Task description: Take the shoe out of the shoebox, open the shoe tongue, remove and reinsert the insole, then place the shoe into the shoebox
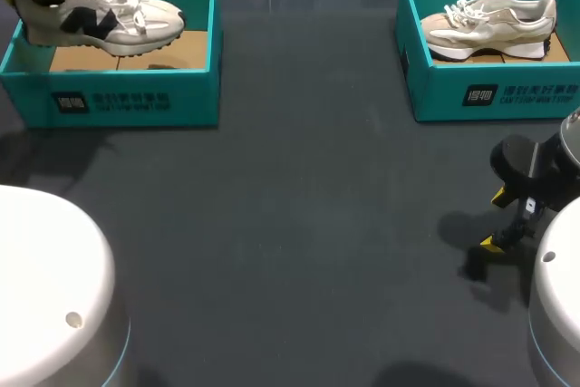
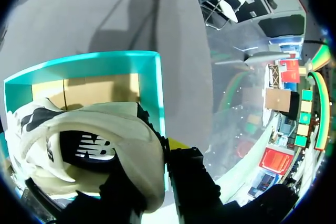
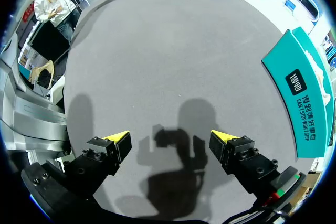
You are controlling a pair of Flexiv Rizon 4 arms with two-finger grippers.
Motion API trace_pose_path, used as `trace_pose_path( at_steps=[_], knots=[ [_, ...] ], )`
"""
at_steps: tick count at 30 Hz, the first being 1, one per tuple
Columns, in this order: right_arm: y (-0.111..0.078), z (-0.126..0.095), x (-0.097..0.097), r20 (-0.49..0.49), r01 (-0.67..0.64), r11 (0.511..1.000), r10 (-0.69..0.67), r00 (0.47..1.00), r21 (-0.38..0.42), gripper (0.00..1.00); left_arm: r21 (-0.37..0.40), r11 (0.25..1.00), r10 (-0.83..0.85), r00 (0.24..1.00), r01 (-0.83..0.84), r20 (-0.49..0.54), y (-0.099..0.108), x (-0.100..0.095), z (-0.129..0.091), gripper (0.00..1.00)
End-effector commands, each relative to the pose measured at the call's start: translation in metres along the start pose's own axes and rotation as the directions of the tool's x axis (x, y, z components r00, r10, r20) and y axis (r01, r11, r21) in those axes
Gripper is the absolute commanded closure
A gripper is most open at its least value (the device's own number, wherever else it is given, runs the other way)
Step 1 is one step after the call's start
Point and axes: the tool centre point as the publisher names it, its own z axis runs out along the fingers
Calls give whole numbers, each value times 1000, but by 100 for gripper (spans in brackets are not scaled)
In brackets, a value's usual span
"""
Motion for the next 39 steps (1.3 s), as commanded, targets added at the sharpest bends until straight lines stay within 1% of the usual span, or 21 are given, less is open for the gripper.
trace_pose_path(
  at_steps=[1,10,21,22,26,31,39],
  knots=[
    [0,-1,1,2,-1,1000,1,1000,1,0,0,1000,12,1000,-12,2,-2,-7,11,100],
    [0,-1,1,2,-1,1000,1,1000,1,0,44,997,62,998,-63,19,-16,-22,34,100],
    [0,-1,1,2,-1,1000,1,1000,1,0,44,997,62,998,-63,19,-16,-22,34,100],
    [0,-1,1,2,-1,1000,1,1000,1,0,41,998,55,999,-55,1,-15,-28,36,100],
    [0,-1,1,2,-1,1000,1,1000,1,0,53,996,73,997,-73,0,-18,-43,47,100],
    [0,-1,1,2,-1,1000,1,1000,1,0,78,993,85,996,-86,17,-20,-53,60,100],
    [0,-1,1,2,-1,1000,1,1000,1,0,107,991,76,997,-77,17,-22,-67,80,100]
  ],
)
